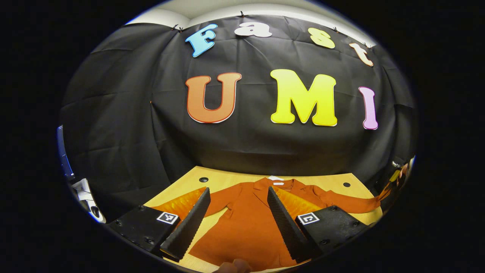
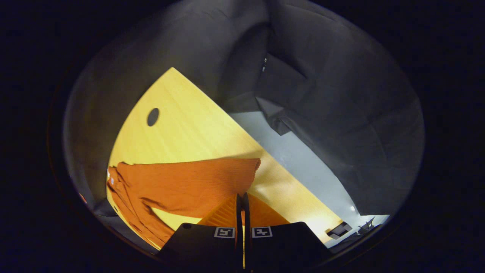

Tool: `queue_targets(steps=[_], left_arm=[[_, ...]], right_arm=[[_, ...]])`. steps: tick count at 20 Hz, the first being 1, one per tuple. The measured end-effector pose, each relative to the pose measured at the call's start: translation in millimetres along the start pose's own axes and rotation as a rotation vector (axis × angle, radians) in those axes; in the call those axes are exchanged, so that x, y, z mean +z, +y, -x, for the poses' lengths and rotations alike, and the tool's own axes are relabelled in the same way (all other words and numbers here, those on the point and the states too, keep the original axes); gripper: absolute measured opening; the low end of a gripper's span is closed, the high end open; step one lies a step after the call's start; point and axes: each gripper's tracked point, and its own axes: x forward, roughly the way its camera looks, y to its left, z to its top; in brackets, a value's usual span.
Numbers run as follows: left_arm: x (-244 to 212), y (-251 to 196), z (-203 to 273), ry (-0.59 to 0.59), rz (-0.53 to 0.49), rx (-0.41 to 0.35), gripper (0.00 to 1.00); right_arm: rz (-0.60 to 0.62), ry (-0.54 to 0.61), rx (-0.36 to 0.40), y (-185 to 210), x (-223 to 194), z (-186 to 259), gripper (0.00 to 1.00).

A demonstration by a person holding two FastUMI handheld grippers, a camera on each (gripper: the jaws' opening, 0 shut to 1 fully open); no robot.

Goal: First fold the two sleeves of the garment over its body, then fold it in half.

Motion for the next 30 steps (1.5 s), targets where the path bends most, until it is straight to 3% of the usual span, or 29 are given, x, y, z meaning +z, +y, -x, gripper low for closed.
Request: queue_targets(steps=[3,7,14,19,25,28,30], left_arm=[[-1,13,-2,-0.012,0.018,-0.005,0.98],[-1,43,-5,-0.035,-0.004,0.003,1.0],[-15,123,-3,-0.054,-0.005,0.043,0.98],[-33,174,-9,-0.023,-0.008,0.075,0.98],[-60,188,-19,0.025,-0.048,0.03,0.98],[-75,211,-24,0.076,-0.038,0.05,0.99],[-83,221,-24,0.097,-0.009,0.063,0.99]], right_arm=[[0.12,-0.059,0.052,59,-4,37,0.01],[0.262,-0.056,0.121,168,-52,59,0.01],[0.56,-0.012,0.219,379,-163,55,0.01],[0.677,0.009,0.265,483,-228,26,0.01],[0.804,0.029,0.39,595,-322,-20,0.01],[0.871,0.042,0.358,605,-343,-43,0.02],[0.847,0.046,0.366,613,-347,-47,0.0]])
